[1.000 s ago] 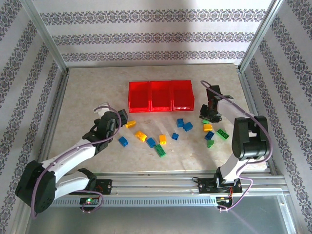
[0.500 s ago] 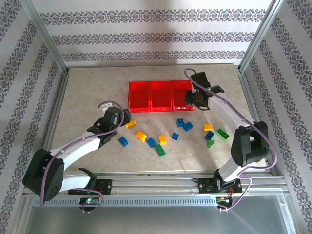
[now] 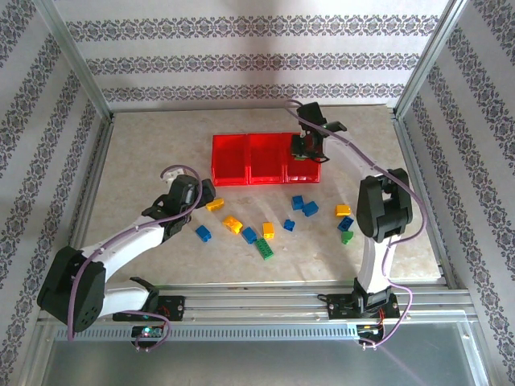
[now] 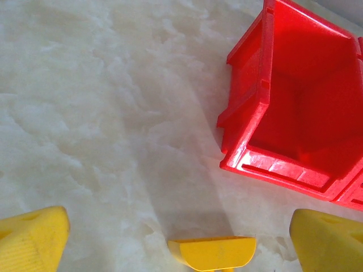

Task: Sort the legos into containers by color
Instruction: Place the lego in the container.

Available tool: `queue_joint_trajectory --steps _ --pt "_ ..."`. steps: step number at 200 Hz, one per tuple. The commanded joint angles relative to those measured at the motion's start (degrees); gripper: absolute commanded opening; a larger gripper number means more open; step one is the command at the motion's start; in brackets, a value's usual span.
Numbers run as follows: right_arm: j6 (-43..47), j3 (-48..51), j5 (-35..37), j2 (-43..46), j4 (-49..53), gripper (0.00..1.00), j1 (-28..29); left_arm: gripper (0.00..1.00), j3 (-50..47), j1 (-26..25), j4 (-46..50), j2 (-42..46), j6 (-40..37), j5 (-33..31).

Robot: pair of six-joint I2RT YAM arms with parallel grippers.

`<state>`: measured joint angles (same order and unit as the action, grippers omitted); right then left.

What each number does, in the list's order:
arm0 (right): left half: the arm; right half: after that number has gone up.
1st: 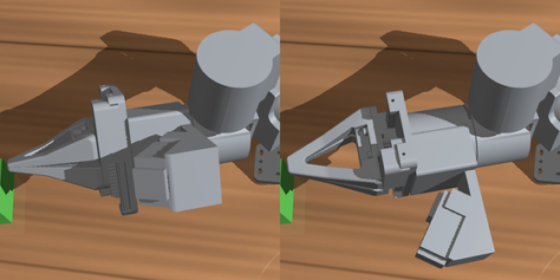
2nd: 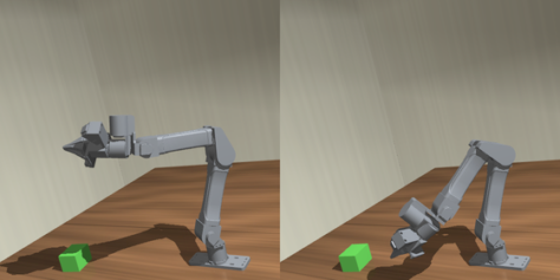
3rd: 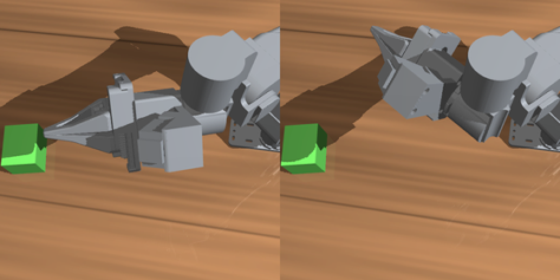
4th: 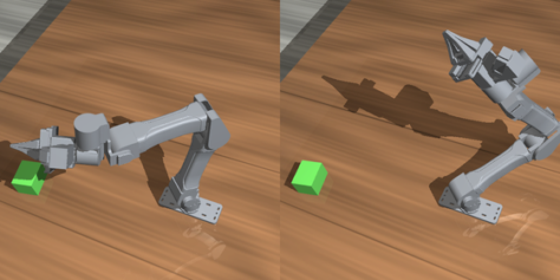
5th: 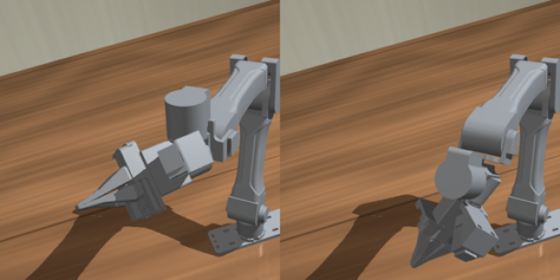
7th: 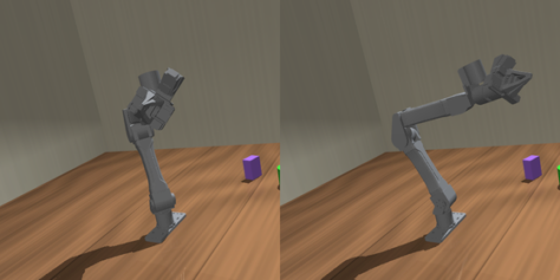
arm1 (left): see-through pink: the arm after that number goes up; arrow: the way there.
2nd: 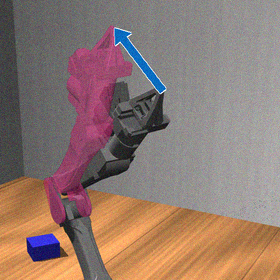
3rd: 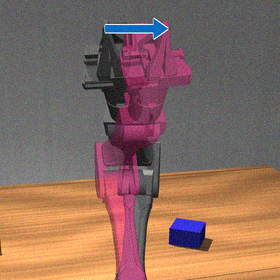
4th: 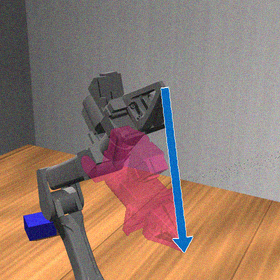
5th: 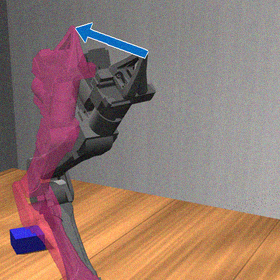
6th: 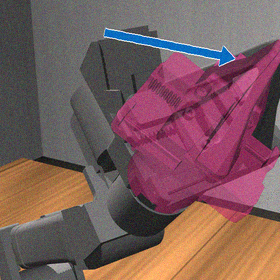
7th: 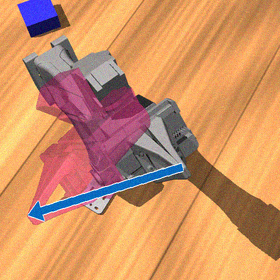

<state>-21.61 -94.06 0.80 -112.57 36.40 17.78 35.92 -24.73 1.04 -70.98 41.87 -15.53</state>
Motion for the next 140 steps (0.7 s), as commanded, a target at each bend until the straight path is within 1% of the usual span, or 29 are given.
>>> queue_joint_trajectory --steps 1,26,68,140 --pt "1.7 -3.0 1.5 -2.9 2.3 0.21 -0.1 1.0 0.1 1.0 2.3 1.2 1.1 0.4" --pt "1.9 -4.1 1.6 -5.6 2.4 0.23 -0.5 1.0 0.0 1.3 2.5 1.3 1.0 0.6" --pt "2.4 -5.1 1.2 -8.8 2.6 0.28 -1.1 1.0 -0.1 1.8 2.5 1.5 0.8 1.2" --pt "2.4 -4.2 0.9 -9.2 2.6 0.4 -1.6 1.0 1.8 2.1 2.9 -0.4 -0.2 2.9"
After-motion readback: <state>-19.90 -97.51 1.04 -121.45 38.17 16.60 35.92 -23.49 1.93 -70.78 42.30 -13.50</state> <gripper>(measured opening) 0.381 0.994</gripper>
